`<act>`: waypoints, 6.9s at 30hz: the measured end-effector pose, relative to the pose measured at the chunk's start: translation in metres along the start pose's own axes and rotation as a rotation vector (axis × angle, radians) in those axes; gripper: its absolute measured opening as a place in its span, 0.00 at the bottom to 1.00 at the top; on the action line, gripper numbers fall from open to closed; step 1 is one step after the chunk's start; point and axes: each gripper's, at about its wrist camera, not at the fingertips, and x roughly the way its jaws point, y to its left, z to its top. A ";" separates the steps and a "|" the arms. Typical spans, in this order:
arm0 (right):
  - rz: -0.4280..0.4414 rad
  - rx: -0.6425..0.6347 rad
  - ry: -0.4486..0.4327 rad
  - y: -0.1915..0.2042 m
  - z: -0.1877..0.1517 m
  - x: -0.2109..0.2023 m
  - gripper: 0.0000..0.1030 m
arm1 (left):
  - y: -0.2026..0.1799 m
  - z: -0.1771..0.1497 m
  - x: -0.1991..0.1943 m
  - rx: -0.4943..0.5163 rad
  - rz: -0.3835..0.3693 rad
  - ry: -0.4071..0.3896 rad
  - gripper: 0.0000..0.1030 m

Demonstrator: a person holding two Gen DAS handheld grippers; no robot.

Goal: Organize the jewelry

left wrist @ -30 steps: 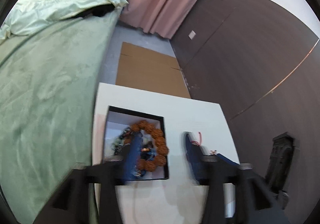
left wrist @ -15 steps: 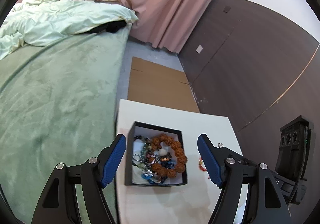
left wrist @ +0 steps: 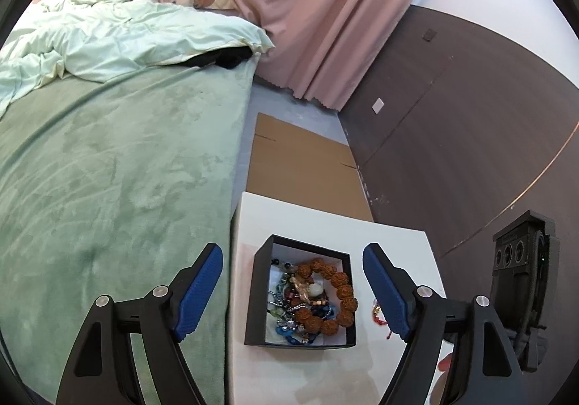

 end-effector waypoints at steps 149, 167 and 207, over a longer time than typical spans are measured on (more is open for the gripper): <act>-0.182 0.041 -0.108 -0.042 -0.005 -0.076 0.03 | -0.054 -0.025 0.076 0.188 0.163 0.148 0.04; -0.010 0.015 -0.199 0.021 -0.011 -0.062 0.03 | -0.018 -0.022 0.021 0.087 0.126 0.088 0.59; -0.085 0.171 -0.221 -0.048 -0.032 -0.123 0.82 | -0.076 -0.040 0.001 0.183 -0.042 0.028 0.95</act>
